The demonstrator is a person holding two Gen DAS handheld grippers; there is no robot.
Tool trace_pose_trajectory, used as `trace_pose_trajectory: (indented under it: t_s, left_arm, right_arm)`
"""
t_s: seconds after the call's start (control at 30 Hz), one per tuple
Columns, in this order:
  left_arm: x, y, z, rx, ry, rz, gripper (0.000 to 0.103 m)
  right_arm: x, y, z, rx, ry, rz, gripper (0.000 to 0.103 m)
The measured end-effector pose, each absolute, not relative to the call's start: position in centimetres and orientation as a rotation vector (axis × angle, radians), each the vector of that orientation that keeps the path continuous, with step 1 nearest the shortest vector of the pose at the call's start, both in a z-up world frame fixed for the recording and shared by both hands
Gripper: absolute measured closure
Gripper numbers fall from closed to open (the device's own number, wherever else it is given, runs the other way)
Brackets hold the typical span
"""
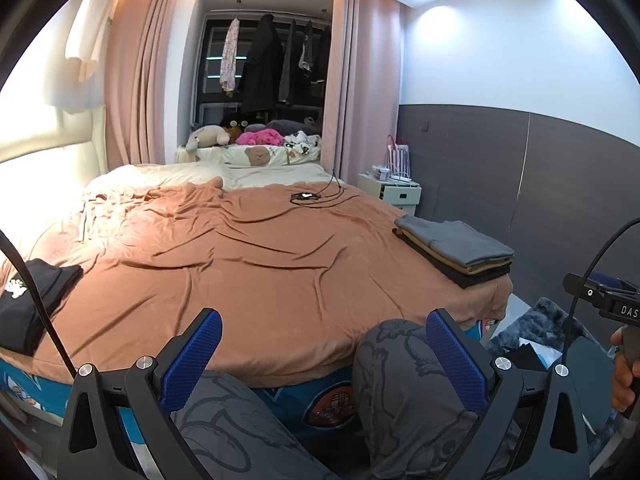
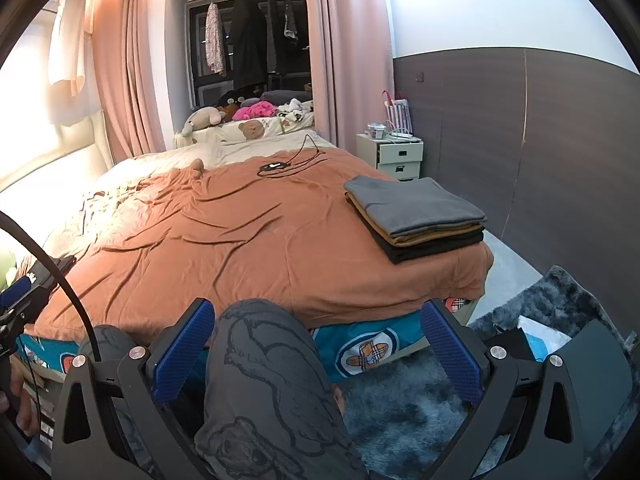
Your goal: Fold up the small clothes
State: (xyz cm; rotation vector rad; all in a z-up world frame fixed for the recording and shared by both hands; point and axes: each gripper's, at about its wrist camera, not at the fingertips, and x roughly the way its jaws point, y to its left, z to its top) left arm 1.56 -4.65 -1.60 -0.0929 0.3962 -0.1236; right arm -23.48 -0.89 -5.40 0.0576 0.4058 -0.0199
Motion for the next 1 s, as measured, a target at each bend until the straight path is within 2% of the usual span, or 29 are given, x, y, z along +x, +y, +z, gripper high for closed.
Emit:
trace_pose_trajectory:
  t_s: [1.0]
  left_arm:
    - [1.28, -4.94, -1.45, -0.094, 0.387, -0.134, 0.000]
  right_arm:
    - [-23.32, -1.46, -5.33, 0.053, 0.409, -0.015, 0.000]
